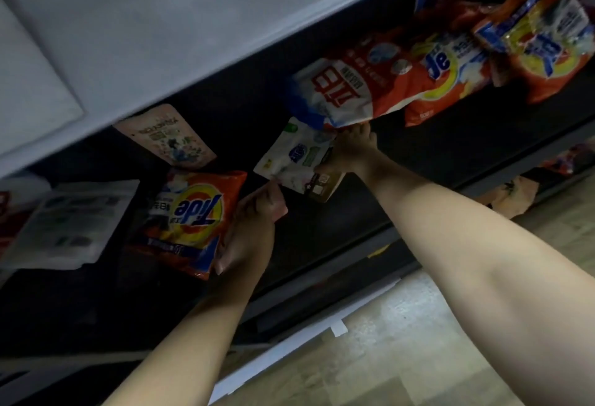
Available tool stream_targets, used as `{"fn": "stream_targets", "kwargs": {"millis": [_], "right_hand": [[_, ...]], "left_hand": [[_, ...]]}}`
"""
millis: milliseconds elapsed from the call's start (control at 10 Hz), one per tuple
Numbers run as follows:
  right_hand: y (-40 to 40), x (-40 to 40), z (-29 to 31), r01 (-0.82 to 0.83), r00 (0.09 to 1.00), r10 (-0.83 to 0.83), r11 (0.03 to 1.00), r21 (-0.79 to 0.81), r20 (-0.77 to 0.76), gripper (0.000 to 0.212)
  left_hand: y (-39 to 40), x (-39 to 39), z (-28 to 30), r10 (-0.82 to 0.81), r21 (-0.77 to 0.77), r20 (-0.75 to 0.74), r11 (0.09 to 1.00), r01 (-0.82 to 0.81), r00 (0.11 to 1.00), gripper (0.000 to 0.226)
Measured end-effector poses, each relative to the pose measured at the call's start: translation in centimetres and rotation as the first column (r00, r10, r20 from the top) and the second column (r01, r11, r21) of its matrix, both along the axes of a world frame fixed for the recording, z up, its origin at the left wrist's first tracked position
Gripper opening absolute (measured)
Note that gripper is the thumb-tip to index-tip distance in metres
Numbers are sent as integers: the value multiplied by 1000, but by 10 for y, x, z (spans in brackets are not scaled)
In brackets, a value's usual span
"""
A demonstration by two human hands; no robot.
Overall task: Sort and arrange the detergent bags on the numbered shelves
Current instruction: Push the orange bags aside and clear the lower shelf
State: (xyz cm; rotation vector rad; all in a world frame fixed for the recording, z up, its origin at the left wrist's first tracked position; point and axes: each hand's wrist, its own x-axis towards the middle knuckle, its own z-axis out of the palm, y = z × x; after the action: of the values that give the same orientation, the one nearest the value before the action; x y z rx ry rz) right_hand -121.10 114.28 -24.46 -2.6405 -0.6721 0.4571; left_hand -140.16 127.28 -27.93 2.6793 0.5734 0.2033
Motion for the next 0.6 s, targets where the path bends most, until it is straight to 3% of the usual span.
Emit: {"fn": "stream_targets", "kwargs": {"millis": [100, 200, 300, 400, 500, 600], "right_hand": [[-2, -10, 3, 57, 982, -37, 993, 107, -186, 76], [-13, -36, -4, 219, 899, -69, 926, 308, -433, 36], [-47, -68, 4, 344, 870, -144, 862, 371, -472, 36], [-104, -106, 28, 500, 813, -230, 746, 439, -535, 28], [-174, -141, 65, 641, 726, -269, 597, 482, -633, 19], [-238, -169, 120, 721, 671, -282, 466, 513, -686, 18]], "left_hand": [[-6, 0, 9, 29, 150, -108, 989, -12, 994, 44], [-25, -12, 24, 103, 90, -60, 991, -97, 993, 35], [-55, -27, 41, 109, -97, -99, 988, -119, 989, 32], [-92, -42, 78, 206, -380, -63, 900, -214, 977, 25], [-126, -58, 128, 294, -606, 33, 766, -214, 955, 10], [-160, -71, 182, 358, -742, 29, 633, -220, 933, 5]]}}
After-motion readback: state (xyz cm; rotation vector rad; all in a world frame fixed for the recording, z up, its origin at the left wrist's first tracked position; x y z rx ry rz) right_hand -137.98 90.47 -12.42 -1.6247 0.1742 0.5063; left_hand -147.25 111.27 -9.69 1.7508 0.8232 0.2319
